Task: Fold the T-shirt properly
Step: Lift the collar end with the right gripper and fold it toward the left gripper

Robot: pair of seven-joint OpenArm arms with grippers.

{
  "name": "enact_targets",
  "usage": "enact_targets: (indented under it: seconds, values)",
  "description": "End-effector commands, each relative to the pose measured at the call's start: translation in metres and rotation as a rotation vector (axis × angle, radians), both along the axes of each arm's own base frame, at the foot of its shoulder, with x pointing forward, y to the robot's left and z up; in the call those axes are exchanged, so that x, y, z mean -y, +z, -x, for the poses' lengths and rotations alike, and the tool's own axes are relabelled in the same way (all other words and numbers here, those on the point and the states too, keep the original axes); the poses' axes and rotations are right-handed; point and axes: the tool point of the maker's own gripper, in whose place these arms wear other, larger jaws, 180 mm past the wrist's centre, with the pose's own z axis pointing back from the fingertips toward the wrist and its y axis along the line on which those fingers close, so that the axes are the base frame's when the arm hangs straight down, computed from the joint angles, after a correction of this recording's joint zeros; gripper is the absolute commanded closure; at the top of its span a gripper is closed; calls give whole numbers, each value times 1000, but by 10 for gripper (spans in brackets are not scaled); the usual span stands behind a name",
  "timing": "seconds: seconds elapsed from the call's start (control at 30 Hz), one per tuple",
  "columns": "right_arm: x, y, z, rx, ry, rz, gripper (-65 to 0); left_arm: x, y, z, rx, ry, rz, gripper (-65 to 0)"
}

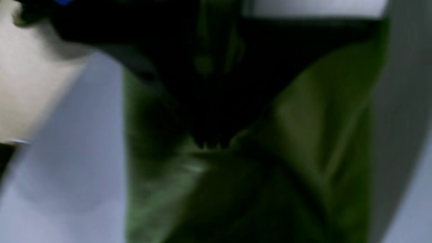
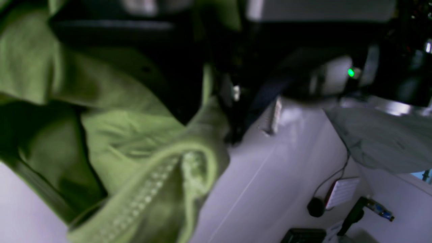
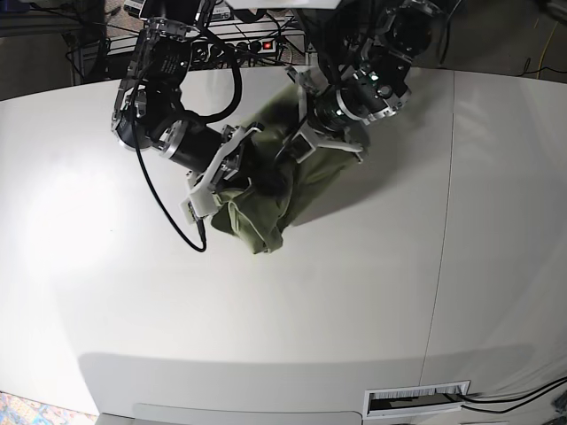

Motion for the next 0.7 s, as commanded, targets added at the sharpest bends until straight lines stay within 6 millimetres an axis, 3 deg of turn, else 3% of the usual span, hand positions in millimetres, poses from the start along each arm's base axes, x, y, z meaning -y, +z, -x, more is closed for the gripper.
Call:
enact_targets:
  seconds: [0.0, 0.27, 0.53, 0.67]
  values:
    - [-3, 18, -6, 57, -4, -42, 0, 0, 12, -8, 46, 19, 10, 0]
    - [-3, 19, -7, 63, -8, -46, 0, -34, 20, -9, 134, 119, -161, 0]
    - [0, 22, -15, 88, -29, -27, 0, -69, 54, -1, 232, 233, -231, 0]
    - [-12, 24, -13, 94, 7, -36, 0, -93, 50, 2, 224, 290, -272, 0]
